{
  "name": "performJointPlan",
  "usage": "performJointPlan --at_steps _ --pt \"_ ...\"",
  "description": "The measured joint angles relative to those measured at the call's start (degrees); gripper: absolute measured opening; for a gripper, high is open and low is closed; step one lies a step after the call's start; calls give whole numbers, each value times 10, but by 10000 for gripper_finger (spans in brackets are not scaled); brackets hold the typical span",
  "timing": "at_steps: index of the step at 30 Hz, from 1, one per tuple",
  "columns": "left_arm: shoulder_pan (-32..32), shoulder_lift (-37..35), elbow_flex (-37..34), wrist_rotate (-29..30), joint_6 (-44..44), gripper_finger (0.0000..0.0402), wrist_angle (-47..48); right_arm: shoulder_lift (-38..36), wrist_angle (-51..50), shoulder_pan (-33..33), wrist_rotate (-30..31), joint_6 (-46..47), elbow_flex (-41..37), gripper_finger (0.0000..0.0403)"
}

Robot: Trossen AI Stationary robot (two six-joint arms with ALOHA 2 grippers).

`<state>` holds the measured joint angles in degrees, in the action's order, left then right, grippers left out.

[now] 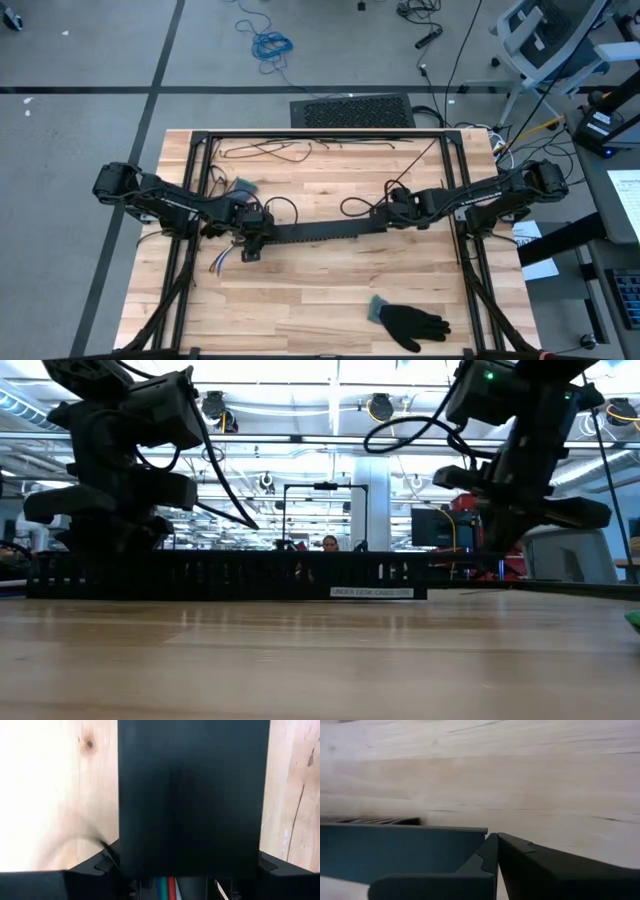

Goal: Ziptie cables
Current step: Close the cable duct with the cable duct cover

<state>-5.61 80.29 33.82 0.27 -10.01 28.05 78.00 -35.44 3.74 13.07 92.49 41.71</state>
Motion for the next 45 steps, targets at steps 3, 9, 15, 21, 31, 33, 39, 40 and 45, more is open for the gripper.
performJointPlan --at_steps 3,9,15,21,31,33,39,40,45 --pt "0 0 -1 0 0 248 3 0 12 0 -10 -14 0 0" --pt "0 0 1 1 1 248 8 0 -66 7 -14 -8 2 0" --pt "0 0 1 2 3 248 16 0 -94 13 -28 -13 2 0" --pt "3 0 -1 3 107 248 -30 0 -111 13 -34 -19 2 0" --pt "20 23 33 0 75 248 -87 -18 -201 31 -50 -14 1 0" --pt "21 45 58 3 73 248 -100 -31 -235 32 -51 -7 1 0" --pt "20 156 149 -7 75 248 -62 -94 -308 35 -53 8 1 0" --pt "20 175 160 -9 76 248 -53 -105 -318 35 -54 14 1 0" --pt "21 219 189 -12 60 248 -17 -135 -320 35 -83 16 1 0"
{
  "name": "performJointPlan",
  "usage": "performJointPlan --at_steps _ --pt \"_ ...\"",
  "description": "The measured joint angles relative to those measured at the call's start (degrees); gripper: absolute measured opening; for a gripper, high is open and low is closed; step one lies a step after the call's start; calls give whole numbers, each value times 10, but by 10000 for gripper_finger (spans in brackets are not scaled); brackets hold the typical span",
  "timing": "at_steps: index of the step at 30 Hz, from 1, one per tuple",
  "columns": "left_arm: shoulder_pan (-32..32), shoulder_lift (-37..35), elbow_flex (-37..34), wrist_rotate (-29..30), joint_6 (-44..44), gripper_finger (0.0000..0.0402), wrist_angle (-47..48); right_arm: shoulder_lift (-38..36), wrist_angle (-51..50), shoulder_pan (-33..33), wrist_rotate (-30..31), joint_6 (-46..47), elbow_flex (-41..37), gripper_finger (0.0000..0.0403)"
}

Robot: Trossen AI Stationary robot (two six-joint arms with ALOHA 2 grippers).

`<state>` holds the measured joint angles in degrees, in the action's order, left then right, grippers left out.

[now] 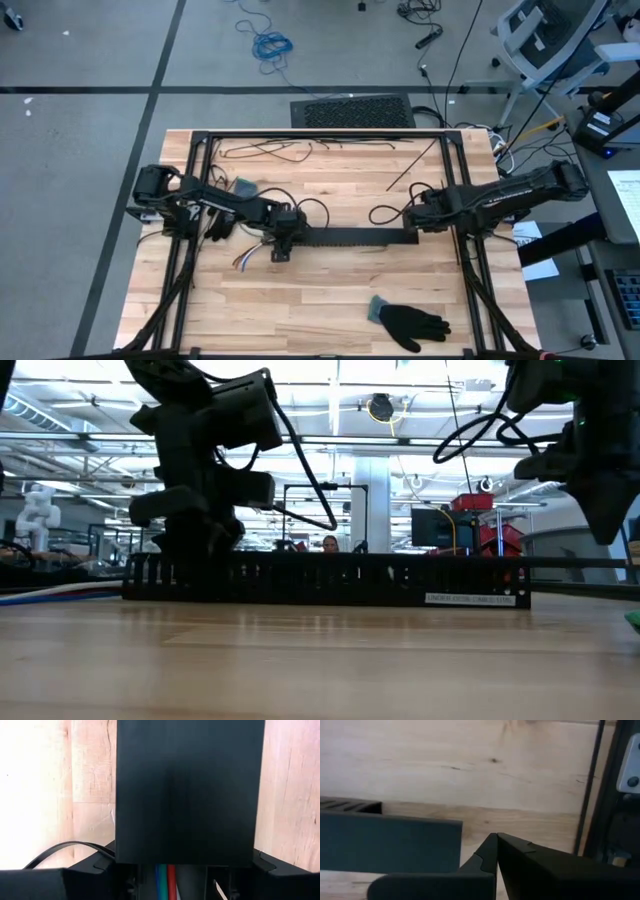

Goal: Ziptie cables
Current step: Close the cable duct with the cable duct cover

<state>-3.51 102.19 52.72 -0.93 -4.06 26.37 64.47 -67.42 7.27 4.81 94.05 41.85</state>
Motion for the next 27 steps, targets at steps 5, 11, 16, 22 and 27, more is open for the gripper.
performJointPlan --at_steps 5,11,16,22,27 --pt "0 -2 -1 0 -1 248 0 13 4 28 -7 30 0 0" --pt "1 -7 -2 4 -1 248 -1 68 39 77 -7 85 -1 0" --pt "1 -7 -2 4 -1 248 -1 92 71 86 -7 114 -1 0" --pt "1 -8 -2 0 4 248 0 108 130 79 -6 118 -4 0" --pt "1 -8 -3 -1 14 248 -3 115 171 77 13 122 -3 0"
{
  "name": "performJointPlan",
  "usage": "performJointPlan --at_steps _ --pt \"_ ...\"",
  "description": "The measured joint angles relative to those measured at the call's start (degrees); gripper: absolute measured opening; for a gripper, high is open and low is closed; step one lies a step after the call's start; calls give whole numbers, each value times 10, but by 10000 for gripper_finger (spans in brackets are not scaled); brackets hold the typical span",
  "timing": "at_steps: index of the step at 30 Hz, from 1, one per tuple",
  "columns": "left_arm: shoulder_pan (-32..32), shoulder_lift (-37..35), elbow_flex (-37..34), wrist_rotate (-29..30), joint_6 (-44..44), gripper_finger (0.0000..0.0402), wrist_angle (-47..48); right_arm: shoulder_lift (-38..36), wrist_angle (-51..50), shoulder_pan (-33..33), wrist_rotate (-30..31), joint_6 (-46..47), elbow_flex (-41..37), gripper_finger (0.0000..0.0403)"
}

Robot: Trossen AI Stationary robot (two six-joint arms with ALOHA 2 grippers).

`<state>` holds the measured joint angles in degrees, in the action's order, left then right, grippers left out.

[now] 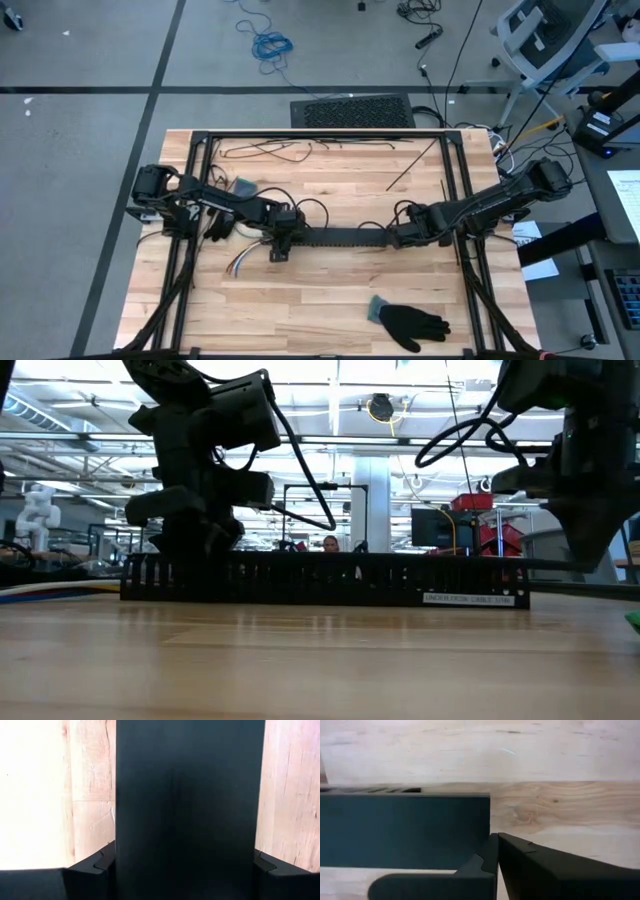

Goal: Ziptie cables
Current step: Close the cable duct with the cable duct cover

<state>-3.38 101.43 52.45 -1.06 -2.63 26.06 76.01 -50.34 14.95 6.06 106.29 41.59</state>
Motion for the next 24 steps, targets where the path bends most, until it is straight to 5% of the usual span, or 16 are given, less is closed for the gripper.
performJointPlan --at_steps 10,18,24 --pt "0 0 0 -1 0 248 0 -1 -8 -6 5 -24 1 0" --pt "0 0 0 -2 4 248 -2 -20 -138 13 -10 3 37 0" --pt "0 0 0 -2 4 248 -3 -6 -65 13 4 13 48 0"
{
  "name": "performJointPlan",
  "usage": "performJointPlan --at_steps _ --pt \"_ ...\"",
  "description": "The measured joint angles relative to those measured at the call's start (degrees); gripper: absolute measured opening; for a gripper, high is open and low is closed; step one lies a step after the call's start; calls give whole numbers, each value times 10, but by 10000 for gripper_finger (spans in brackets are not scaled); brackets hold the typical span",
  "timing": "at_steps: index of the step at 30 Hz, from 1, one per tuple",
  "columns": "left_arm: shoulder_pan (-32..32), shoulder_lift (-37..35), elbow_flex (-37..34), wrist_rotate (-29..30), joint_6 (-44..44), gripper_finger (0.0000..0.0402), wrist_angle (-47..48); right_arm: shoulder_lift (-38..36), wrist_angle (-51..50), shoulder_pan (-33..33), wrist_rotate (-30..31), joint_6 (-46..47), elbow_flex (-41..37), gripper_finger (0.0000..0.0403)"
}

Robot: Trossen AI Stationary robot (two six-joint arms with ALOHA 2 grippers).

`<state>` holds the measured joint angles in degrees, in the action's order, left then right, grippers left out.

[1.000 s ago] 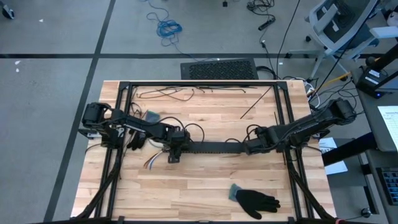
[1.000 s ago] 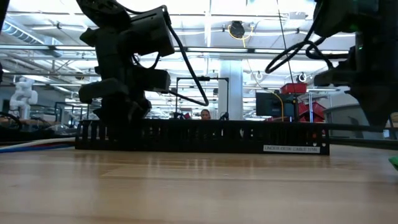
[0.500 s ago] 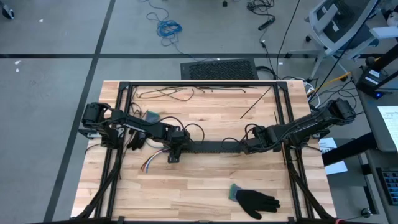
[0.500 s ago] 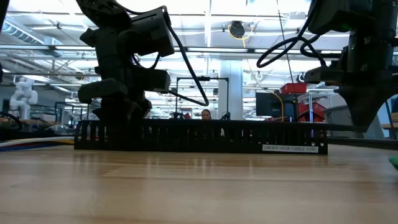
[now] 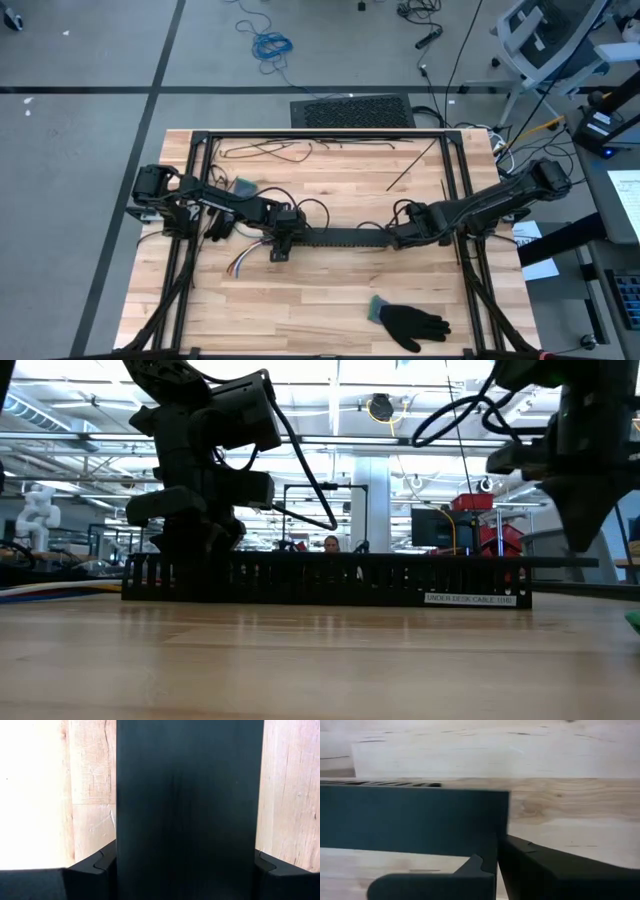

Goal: Ziptie cables
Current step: Close the cable duct with the cable duct cover

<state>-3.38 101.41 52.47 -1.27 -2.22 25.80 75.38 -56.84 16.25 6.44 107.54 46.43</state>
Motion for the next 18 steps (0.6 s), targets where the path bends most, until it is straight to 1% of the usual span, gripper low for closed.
performJointPlan --at_steps 5,8,10,14,16,18 --pt "0 0 0 0 -2 248 0 37 14 -1 -1 -7 1 0" --pt "0 0 0 0 -2 248 0 40 9 -1 2 -6 2 0" --pt "0 0 0 0 -4 248 0 31 3 -1 22 -4 3 0" --pt "0 0 0 0 -1 248 0 17 -48 -2 82 -2 36 0" --pt "0 0 0 1 -1 248 0 16 -103 -1 82 -2 53 0" --pt "0 0 0 1 0 248 0 17 -129 -1 60 -3 59 0"
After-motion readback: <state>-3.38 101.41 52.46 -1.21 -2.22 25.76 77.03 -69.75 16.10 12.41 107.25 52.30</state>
